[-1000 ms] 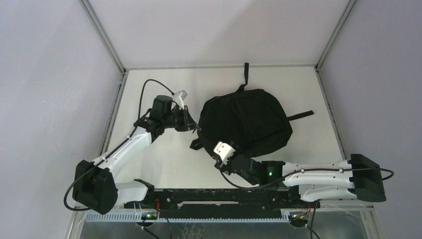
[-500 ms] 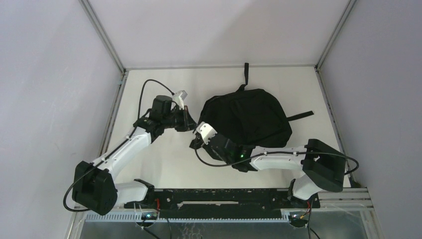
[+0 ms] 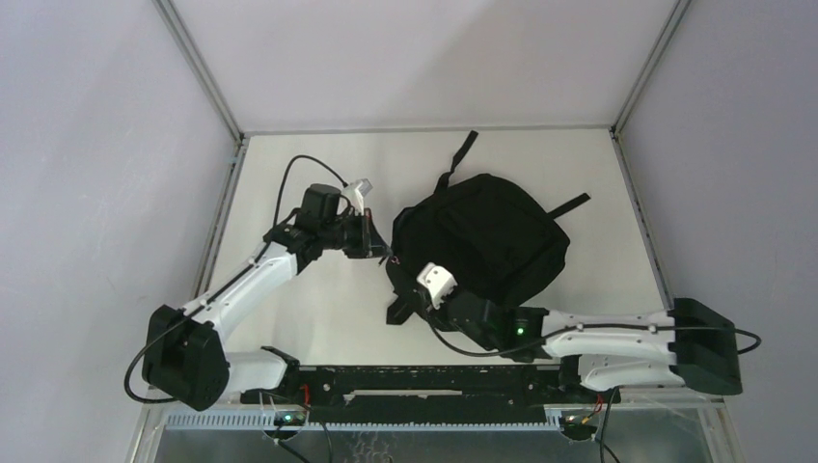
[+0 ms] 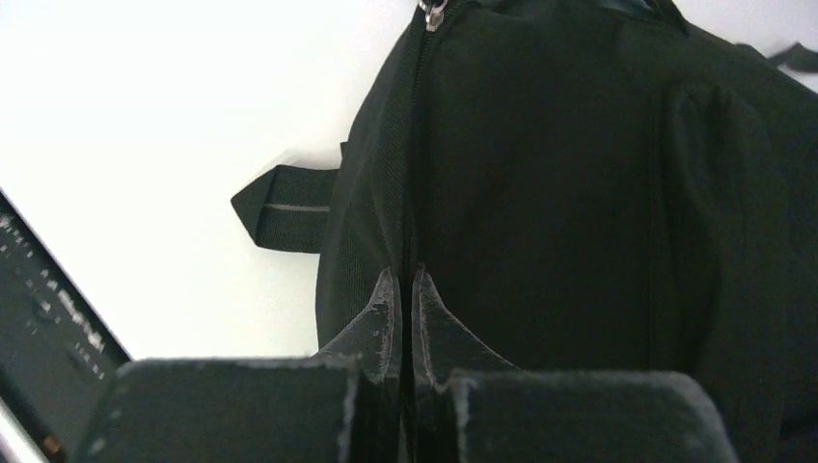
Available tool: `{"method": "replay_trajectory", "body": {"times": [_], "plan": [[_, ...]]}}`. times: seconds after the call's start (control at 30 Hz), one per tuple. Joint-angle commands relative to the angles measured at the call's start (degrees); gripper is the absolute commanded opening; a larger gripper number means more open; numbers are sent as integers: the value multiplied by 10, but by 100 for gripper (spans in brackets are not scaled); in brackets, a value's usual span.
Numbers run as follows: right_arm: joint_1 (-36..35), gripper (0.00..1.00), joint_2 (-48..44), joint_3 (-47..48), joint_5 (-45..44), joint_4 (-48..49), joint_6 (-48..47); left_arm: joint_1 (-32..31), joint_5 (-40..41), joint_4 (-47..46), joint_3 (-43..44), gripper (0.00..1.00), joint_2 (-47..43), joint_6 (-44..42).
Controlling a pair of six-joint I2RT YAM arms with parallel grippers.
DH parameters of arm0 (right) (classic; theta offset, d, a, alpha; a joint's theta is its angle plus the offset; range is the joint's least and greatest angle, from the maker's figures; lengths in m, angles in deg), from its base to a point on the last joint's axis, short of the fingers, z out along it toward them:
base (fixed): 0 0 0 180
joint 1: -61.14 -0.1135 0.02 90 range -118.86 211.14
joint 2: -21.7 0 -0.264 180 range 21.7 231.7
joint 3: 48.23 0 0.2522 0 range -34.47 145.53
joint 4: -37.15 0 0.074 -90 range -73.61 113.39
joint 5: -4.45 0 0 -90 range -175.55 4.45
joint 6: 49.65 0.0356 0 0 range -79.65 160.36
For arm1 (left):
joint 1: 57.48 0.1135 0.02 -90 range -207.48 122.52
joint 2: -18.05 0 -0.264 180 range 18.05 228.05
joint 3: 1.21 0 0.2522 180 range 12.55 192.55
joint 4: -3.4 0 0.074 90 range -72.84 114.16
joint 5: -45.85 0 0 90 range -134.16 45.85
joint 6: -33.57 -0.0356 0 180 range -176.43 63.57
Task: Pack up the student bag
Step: Zip the student bag at the center of the board.
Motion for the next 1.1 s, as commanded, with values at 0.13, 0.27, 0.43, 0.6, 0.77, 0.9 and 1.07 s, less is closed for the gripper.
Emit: {"method": "replay_trajectory", "body": {"times": [0.13, 0.27, 0.43, 0.6, 0.77, 0.9, 1.07], "plan": [[-23, 0, -122, -39, 7, -120, 66, 7, 14, -54, 70, 0, 19, -12], [-26, 0, -150, -39, 23, -132, 59, 8, 27, -55, 77, 0, 30, -19], [-24, 75, -143, -22, -15, -130, 45, -2, 5, -71, 71, 0, 40, -4], [-11, 99, -112, 1, 10, -27, 12, -14, -4, -72, 58, 0, 28, 2], [14, 97, -13, 50, -1, 69, -2, -18, -3, -72, 47, 0, 8, 7], [31, 94, 92, 106, -8, 112, 11, -18, -5, -66, 47, 0, 5, 6], [44, 78, 182, 140, -37, 156, 26, -19, -3, -58, 51, 0, 1, 3]]}}
